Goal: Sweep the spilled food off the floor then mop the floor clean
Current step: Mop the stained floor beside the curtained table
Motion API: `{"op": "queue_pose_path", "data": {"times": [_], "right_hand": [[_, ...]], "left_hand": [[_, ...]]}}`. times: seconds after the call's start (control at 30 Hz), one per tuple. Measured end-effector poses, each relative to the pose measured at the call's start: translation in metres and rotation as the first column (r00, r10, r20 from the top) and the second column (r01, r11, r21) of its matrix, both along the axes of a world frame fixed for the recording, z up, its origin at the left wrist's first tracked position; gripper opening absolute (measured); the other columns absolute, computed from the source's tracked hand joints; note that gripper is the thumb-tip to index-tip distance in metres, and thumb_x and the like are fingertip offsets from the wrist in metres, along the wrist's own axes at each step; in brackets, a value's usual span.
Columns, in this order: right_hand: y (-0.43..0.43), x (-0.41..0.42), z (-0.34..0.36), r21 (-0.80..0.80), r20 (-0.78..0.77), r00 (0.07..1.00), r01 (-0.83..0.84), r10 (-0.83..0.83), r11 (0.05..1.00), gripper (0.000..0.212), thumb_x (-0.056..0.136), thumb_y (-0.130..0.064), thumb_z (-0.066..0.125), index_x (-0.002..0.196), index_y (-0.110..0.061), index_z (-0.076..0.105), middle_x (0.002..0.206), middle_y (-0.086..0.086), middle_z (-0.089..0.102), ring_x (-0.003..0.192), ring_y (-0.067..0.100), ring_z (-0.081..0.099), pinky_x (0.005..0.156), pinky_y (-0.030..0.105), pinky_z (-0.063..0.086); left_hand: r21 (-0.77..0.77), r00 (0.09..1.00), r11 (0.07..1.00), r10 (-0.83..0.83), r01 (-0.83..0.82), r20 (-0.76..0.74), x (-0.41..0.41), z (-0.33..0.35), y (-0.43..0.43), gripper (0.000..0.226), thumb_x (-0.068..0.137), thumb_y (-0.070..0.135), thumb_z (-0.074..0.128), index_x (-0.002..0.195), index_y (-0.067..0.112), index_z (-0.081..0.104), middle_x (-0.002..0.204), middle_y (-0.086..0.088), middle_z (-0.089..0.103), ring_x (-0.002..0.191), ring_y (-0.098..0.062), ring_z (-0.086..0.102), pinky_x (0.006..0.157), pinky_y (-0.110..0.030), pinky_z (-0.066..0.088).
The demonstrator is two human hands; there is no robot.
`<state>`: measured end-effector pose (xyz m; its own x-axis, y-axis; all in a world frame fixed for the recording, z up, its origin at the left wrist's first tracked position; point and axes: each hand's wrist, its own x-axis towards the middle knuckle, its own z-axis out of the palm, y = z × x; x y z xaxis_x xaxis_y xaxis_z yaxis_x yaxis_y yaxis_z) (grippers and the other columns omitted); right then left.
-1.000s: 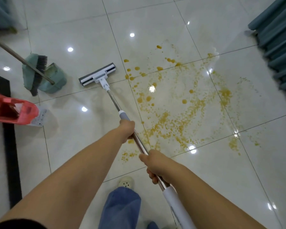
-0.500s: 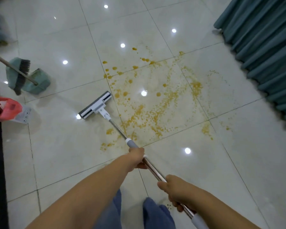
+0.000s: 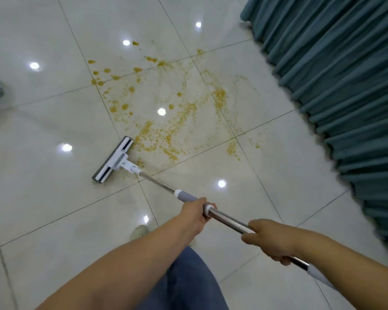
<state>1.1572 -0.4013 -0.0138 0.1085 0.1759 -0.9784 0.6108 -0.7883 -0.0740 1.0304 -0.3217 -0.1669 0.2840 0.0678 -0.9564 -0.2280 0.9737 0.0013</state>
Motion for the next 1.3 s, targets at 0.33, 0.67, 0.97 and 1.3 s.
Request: {"op": "queue_pose_path", "data": {"times": [0.33,0.67,0.97,1.3], "right_hand": [[0.095,-0.097,-0.016,0.027,0.004,0.992,-0.125,0.125,0.992,0.024,0.097,-0.04,0.044,0.107,-0.018,0.047,0.071,0.006,0.05,0.049,0.012,0.046,0.045,0.02,0.044],[0.203,-0.224,-0.079,0.076,-0.107,0.989,-0.096,0.104,0.992,0.027,0.097,-0.04,0.043,0.089,-0.014,0.047,0.066,0.006,0.048,0.047,0.015,0.043,0.042,0.022,0.042],[0.172,-0.225,-0.1,0.079,-0.148,0.981,-0.111,0.121,0.991,0.035,0.098,-0.038,0.039,0.109,-0.006,0.047,0.068,0.011,0.048,0.053,0.019,0.044,0.062,0.034,0.046],[0.032,-0.046,-0.08,0.11,-0.094,0.983,-0.15,0.16,0.983,0.028,0.099,-0.037,0.042,0.109,-0.011,0.042,0.075,0.006,0.046,0.053,0.013,0.043,0.043,0.022,0.042]], "left_hand": [[0.091,0.993,0.991,0.107,-0.102,-0.052,-0.094,-0.014,0.089,0.009,0.094,0.002,0.051,0.089,0.004,0.044,0.075,-0.013,0.051,0.059,-0.023,0.055,0.064,-0.036,0.054],[0.284,0.946,0.951,0.195,-0.118,-0.258,-0.22,-0.05,0.19,0.01,0.095,0.01,0.051,0.094,0.003,0.043,0.064,-0.01,0.056,0.045,-0.017,0.058,0.056,-0.032,0.051],[0.3,0.929,0.954,0.11,0.0,-0.352,-0.213,-0.053,0.166,0.012,0.098,0.004,0.039,0.109,0.002,0.038,0.059,-0.011,0.051,0.03,-0.013,0.053,0.08,-0.035,0.048],[0.198,0.979,0.979,-0.012,0.053,-0.205,-0.053,-0.042,0.03,0.038,0.099,0.003,0.04,0.135,-0.003,0.028,0.084,-0.014,0.046,0.049,-0.019,0.061,0.065,-0.031,0.052]]}}
